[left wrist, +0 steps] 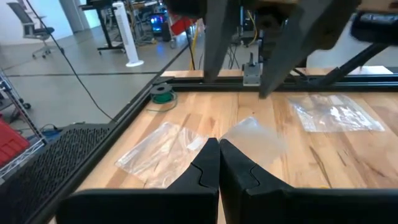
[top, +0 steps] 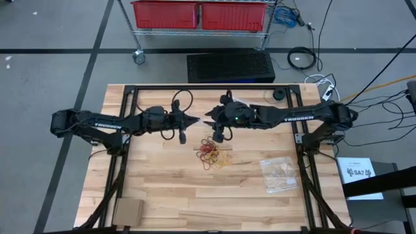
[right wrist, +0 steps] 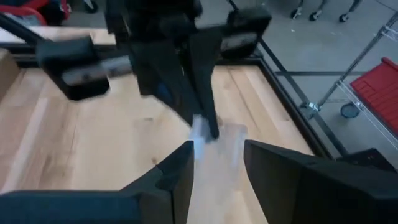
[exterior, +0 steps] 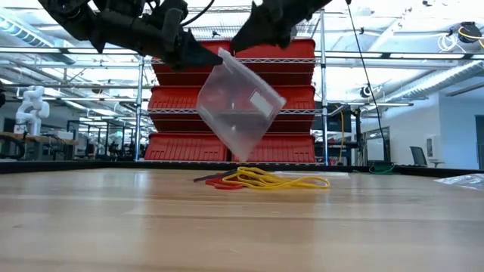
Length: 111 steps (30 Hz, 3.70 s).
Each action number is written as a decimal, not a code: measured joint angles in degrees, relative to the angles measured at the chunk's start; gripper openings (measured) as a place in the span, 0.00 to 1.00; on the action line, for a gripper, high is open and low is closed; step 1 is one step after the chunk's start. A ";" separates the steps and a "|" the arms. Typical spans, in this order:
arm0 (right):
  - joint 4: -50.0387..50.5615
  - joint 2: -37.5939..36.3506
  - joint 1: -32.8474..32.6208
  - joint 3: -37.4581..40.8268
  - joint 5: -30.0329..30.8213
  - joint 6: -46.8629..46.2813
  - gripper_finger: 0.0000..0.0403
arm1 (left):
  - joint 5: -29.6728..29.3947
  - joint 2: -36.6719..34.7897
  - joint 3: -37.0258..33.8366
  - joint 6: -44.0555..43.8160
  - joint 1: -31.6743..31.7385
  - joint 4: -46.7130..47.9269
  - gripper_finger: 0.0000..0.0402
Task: Sort rubber bands
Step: Open the top left transparent zip bag
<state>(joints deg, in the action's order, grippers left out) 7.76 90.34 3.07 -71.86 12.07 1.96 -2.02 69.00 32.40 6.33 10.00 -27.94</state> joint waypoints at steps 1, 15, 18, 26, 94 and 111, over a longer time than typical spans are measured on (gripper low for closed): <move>-0.11 0.45 -0.02 -0.25 0.00 -0.01 0.33 | 0.00 0.01 0.00 0.00 0.00 0.00 0.00; 0.02 5.46 0.33 -3.11 0.35 -2.79 0.30 | -1.70 0.01 0.00 0.02 0.00 0.47 0.00; 0.31 5.45 0.35 -3.14 2.27 -2.76 0.22 | -1.78 0.01 0.00 0.02 0.01 0.63 0.00; 1.47 5.45 0.29 -3.14 2.91 -1.84 0.03 | -1.68 0.03 0.00 0.04 0.00 0.65 0.00; 4.66 5.35 0.20 -3.08 -3.19 0.54 0.10 | 7.93 -0.01 1.53 3.43 0.04 4.78 0.01; 19.72 -4.91 5.16 1.91 -2.93 -1.20 0.30 | 6.26 -0.01 1.53 3.04 0.00 4.90 0.00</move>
<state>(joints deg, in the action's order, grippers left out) 27.48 85.43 8.23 -69.95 9.14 0.75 4.24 68.99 33.93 9.37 10.00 -23.04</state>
